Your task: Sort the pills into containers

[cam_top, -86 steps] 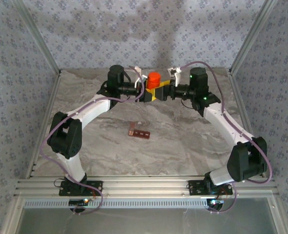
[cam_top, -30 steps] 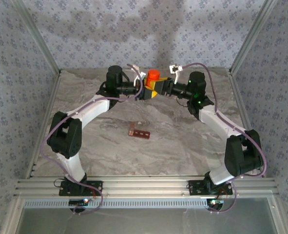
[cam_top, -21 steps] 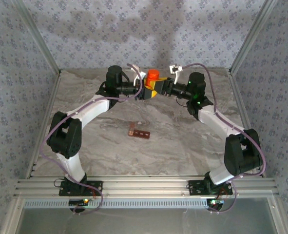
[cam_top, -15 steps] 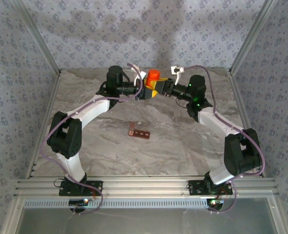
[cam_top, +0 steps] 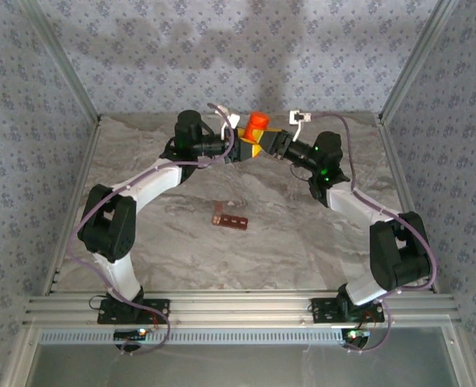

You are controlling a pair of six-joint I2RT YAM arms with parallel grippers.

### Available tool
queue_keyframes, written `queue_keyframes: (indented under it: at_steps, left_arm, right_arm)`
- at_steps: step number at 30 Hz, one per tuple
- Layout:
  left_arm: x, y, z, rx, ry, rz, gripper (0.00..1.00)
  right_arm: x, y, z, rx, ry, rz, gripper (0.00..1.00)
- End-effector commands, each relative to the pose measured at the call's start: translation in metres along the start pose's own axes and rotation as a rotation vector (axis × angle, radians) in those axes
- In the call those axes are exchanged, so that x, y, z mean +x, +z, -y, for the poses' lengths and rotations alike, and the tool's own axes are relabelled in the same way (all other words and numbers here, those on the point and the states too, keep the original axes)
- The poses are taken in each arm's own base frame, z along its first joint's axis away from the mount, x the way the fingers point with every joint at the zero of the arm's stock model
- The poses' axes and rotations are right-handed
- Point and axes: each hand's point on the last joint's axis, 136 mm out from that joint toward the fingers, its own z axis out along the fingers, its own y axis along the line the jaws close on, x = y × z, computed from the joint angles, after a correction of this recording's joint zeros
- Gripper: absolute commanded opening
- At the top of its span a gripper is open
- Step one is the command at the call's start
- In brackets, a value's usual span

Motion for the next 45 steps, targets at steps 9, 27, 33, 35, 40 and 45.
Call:
queue_keyframes:
  at_steps: [9,27,33,35,40,45]
  left_arm:
    - [-0.027,-0.010,0.011,0.041,0.100,0.069,0.15]
    - [-0.028,-0.011,0.006,0.015,0.109,0.073,0.00]
    - [-0.022,-0.010,0.008,0.045,0.117,0.042,0.00]
    - [-0.018,-0.010,0.009,0.050,0.127,0.029,0.00]
    - [-0.010,-0.008,0.014,0.093,0.134,-0.017,0.00]
    - [0.000,-0.006,0.025,0.140,0.155,-0.068,0.00]
  right_arm:
    - [-0.033,-0.020,0.011,0.069,0.034,0.157,0.26]
    - [-0.019,-0.047,-0.006,0.106,-0.030,0.026,0.80]
    - [-0.021,-0.068,-0.008,0.185,-0.077,-0.025,0.81]
    - [-0.030,-0.069,-0.009,0.219,-0.115,-0.070,0.82]
    - [-0.051,-0.061,-0.022,0.236,-0.148,-0.241,0.84]
    - [-0.069,-0.051,-0.022,0.262,-0.071,-0.319,0.84]
